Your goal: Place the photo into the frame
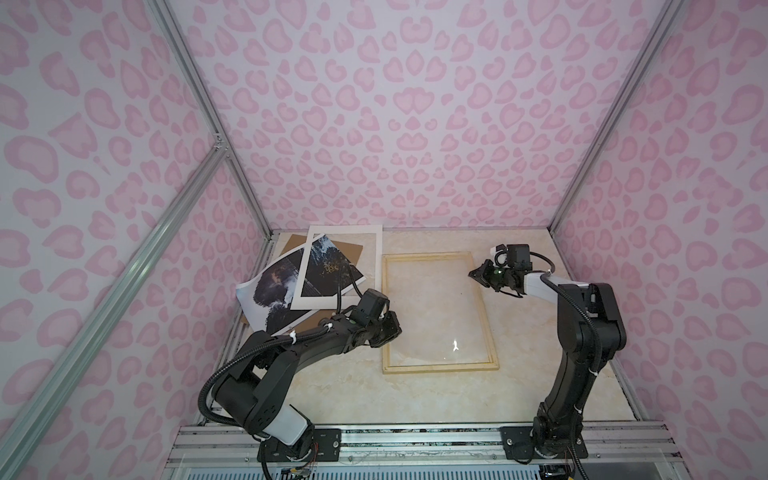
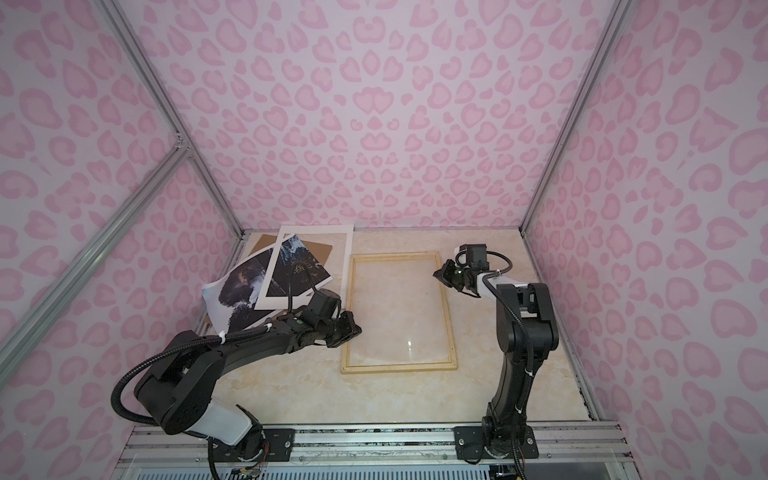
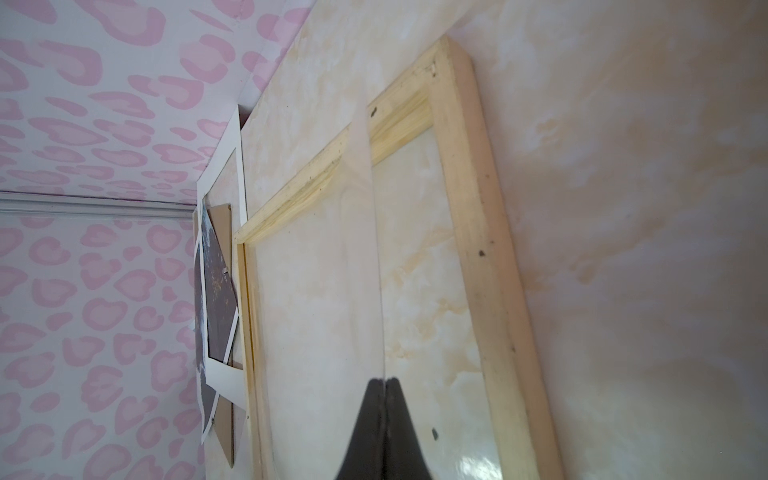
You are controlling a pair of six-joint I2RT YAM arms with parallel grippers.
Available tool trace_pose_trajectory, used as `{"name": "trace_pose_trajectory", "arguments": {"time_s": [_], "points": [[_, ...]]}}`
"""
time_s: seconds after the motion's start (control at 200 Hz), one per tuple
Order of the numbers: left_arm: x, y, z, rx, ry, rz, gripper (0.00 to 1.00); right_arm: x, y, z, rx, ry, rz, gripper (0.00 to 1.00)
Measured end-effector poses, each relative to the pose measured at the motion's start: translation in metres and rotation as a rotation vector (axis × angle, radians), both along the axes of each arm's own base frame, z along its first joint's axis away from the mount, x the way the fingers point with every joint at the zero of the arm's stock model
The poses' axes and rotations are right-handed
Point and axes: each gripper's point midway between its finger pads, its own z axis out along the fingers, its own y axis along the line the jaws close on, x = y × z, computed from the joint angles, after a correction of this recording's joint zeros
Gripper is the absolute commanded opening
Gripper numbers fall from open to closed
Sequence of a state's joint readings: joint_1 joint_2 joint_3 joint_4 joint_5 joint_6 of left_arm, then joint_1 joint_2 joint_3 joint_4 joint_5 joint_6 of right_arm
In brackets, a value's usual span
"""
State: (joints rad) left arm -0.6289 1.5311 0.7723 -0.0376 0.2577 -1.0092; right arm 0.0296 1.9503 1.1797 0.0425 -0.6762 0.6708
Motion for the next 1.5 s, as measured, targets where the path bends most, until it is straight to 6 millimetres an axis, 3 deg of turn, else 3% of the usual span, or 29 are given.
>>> {"name": "trace_pose_trajectory", "arguments": {"time_s": [0.205,0.505,0.73,0.87,1.205,1.5], "points": [[0.001,0.003,0.012,0.024,-0.034,-0.006,0.03,0.001,0.001,0.013,0.008,-0.039,0.006,0.00],[-0.002,0.007,0.014,0.046,-0.037,-0.004,0.03,0.001,0.002,0.011,0.025,-0.027,0.007,0.00],[-0.004,0.010,0.032,0.026,-0.075,0.000,0.03,-0.003,0.003,0.031,0.035,-0.069,0.009,0.00],[-0.005,0.011,0.028,0.038,-0.067,0.003,0.03,0.000,0.003,0.030,0.040,-0.067,0.010,0.00],[0.000,0.009,-0.004,0.093,-0.007,0.006,0.03,0.010,0.004,0.005,0.046,-0.023,0.011,0.00],[0.001,0.011,-0.005,0.105,-0.014,0.008,0.03,0.009,0.004,0.001,0.048,-0.017,0.011,0.00]]}}
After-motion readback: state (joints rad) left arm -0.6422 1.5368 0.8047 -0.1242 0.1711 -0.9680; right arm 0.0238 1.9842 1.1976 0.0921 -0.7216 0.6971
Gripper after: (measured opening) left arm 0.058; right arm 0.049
